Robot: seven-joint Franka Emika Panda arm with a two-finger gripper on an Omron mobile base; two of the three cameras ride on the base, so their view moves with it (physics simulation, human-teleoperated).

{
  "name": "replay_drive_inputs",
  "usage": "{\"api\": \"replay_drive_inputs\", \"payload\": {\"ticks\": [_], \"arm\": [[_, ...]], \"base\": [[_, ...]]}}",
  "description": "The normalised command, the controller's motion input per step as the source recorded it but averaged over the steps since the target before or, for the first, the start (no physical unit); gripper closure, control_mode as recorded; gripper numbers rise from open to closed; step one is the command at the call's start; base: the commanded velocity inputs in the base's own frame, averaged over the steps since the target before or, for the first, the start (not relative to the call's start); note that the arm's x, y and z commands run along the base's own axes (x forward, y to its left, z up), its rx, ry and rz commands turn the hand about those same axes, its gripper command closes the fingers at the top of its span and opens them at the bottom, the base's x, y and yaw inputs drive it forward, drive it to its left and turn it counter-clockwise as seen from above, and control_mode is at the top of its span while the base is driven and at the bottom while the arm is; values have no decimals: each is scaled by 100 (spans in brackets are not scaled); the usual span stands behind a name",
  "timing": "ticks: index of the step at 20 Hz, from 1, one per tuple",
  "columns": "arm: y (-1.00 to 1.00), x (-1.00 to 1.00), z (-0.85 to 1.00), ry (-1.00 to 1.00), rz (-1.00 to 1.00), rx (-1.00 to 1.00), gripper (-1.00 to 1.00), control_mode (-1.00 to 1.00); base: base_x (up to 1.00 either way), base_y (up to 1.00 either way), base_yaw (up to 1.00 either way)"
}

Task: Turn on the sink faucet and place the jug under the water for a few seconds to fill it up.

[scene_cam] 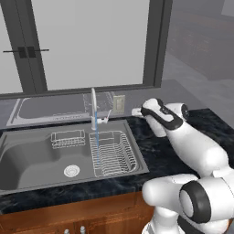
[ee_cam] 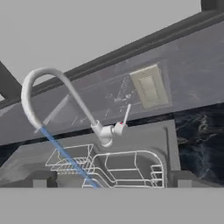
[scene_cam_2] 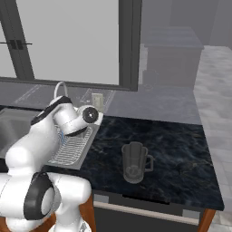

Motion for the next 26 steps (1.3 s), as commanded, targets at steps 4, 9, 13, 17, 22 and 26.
{"api": "replay_drive_inputs", "payload": {"ticks": [4, 9, 13, 17, 22, 26], "arm": [[-46, -78, 100, 2, 15, -9, -100, -100], [-54, -68, 96, 3, 18, -8, -100, -100], [-61, -66, 65, 3, 22, -6, -100, -100], [-92, -73, 3, -3, 29, -1, -100, -100], [-100, -69, -1, -10, 33, 0, -100, -100], [-100, -72, -2, -24, 32, 0, -100, -100]], "base": [[0, 0, 0], [0, 0, 0], [0, 0, 0], [0, 0, 0], [0, 0, 0], [0, 0, 0]]}}
